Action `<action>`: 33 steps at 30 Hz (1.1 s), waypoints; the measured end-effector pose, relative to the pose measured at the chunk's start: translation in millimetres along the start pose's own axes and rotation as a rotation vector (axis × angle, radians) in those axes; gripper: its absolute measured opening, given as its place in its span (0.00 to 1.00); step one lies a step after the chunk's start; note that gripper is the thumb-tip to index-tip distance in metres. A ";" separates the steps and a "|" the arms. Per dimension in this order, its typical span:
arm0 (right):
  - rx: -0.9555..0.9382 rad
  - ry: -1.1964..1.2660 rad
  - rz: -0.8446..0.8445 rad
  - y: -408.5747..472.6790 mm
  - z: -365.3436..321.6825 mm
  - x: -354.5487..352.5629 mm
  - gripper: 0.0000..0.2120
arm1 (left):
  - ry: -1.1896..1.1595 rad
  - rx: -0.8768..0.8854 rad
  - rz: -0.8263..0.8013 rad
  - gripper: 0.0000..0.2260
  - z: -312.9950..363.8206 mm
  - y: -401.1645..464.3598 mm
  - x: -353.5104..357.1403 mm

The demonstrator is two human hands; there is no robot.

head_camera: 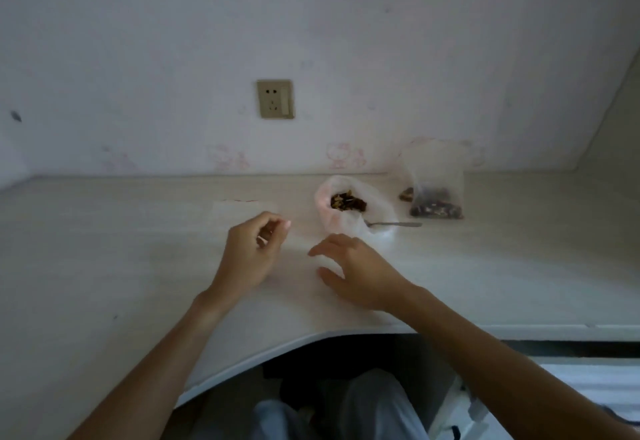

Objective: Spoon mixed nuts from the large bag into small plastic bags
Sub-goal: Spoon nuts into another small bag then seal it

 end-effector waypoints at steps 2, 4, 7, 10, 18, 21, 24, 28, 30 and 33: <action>-0.085 -0.071 -0.072 11.5 -9.3 19.1 0.17 | 0.155 -0.042 0.101 0.07 -22.0 9.1 -19.7; -0.136 -0.105 -0.070 16.5 -11.2 29.7 0.16 | 0.417 -0.126 0.142 0.11 -45.3 17.8 -33.4; -0.119 -0.041 0.007 15.3 -4.0 32.6 0.14 | 0.641 -0.407 0.021 0.32 -81.0 24.2 -38.4; -0.097 -0.027 0.016 16.1 -0.5 35.3 0.14 | 0.735 -0.541 -0.131 0.42 -103.1 20.7 -30.8; -0.016 0.027 0.020 19.3 -0.8 36.5 0.12 | 0.483 -0.369 0.097 0.06 -101.3 19.6 -43.2; 0.066 0.093 0.024 17.2 2.1 33.4 0.15 | 0.286 -0.263 0.202 0.06 -86.9 17.0 -41.8; 0.214 0.208 0.006 14.8 5.2 31.9 0.24 | 0.180 -0.065 0.329 0.06 -55.1 15.7 -38.5; 0.345 0.599 0.126 9.8 5.4 19.0 0.35 | 0.289 0.243 0.347 0.06 -9.2 5.6 -21.4; 0.375 0.840 0.264 5.6 8.2 8.8 0.35 | 0.347 0.371 0.336 0.06 5.4 -0.3 -11.1; 0.445 1.153 0.413 1.0 10.6 0.1 0.30 | 0.405 0.514 0.315 0.06 20.7 -4.3 3.6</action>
Point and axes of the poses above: each hand's wrist, its own y-axis towards the middle knuckle, its own x-axis out of the palm, z = x × y, the point moved 4 cm from there along y, towards the middle knuckle, and after that the axes turned 5 degrees about y, right-handed, at the moved point
